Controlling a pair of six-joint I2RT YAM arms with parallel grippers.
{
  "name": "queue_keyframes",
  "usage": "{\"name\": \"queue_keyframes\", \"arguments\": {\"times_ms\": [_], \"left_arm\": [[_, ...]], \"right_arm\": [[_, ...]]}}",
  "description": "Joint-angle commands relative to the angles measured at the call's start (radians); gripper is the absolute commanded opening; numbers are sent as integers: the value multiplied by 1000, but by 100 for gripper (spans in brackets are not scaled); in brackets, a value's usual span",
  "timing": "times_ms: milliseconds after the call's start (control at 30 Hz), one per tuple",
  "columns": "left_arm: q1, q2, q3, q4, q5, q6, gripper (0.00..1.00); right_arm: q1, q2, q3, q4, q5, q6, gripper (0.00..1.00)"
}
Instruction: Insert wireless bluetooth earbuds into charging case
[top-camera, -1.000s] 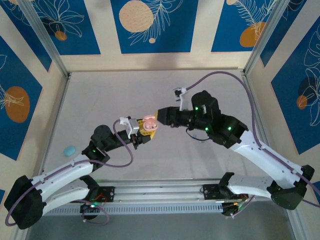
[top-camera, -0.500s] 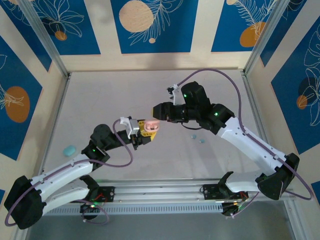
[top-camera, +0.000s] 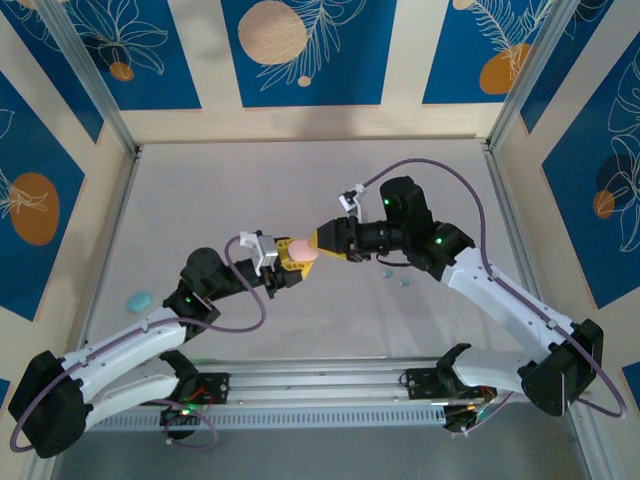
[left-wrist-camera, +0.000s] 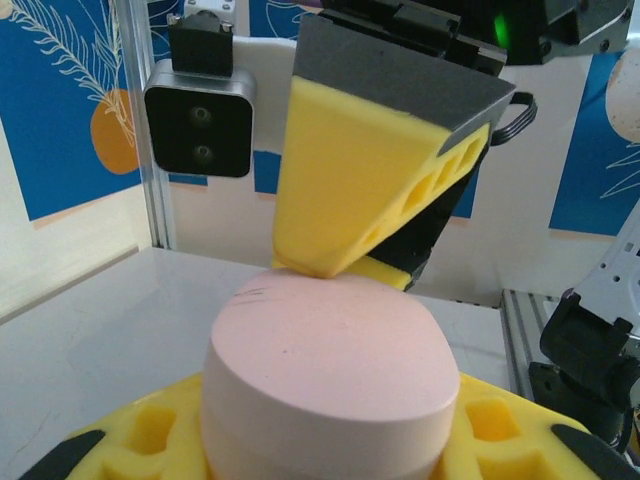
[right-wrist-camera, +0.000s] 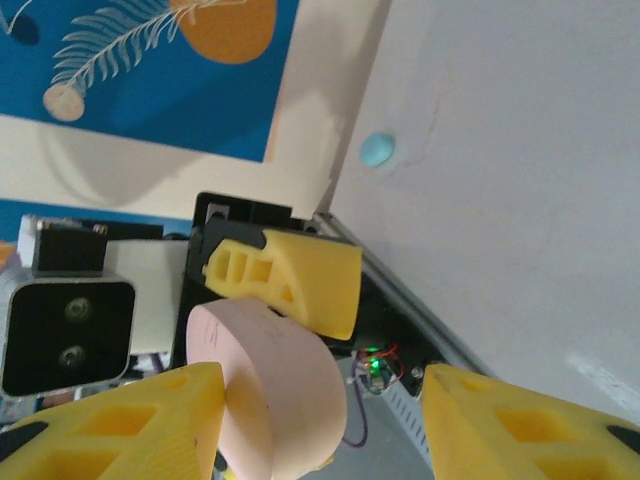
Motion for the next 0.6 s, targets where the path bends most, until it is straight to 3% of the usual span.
{"name": "queue_keyframes", "arguments": {"times_ms": [0,200,433,567], "left_arm": [[1,6,43,87,30,-28,33],[1,8,45,80,27,-33,33],[0,2,46,50,7,-23,36],[0,1,46,29,-9,-19,42]], "right_arm": [[3,30,-30,114,-157,70,56],[1,78,-67,282,-238,168,53],[-6,66,-78,271,-225,160,27],[-11,51,-91,272,-201,155,18]]}}
